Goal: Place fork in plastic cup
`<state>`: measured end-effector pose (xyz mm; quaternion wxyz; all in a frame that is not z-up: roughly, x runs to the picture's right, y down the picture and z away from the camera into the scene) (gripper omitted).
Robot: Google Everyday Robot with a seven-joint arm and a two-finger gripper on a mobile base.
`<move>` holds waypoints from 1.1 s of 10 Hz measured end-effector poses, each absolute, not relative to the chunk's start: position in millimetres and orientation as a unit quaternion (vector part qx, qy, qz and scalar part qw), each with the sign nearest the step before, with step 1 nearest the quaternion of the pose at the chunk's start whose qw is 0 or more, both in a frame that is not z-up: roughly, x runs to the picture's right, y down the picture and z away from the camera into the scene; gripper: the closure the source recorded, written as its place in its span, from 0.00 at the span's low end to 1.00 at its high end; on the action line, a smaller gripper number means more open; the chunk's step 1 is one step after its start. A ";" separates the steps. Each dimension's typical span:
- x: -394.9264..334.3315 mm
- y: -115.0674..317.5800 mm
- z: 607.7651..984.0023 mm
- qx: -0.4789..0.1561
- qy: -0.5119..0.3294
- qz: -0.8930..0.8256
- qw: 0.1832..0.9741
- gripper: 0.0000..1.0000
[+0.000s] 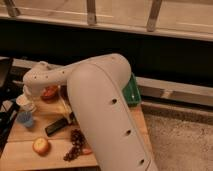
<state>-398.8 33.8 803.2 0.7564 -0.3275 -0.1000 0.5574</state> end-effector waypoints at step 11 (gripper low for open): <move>-410.3 48.1 806.1 -0.320 -0.072 0.539 0.776 0.54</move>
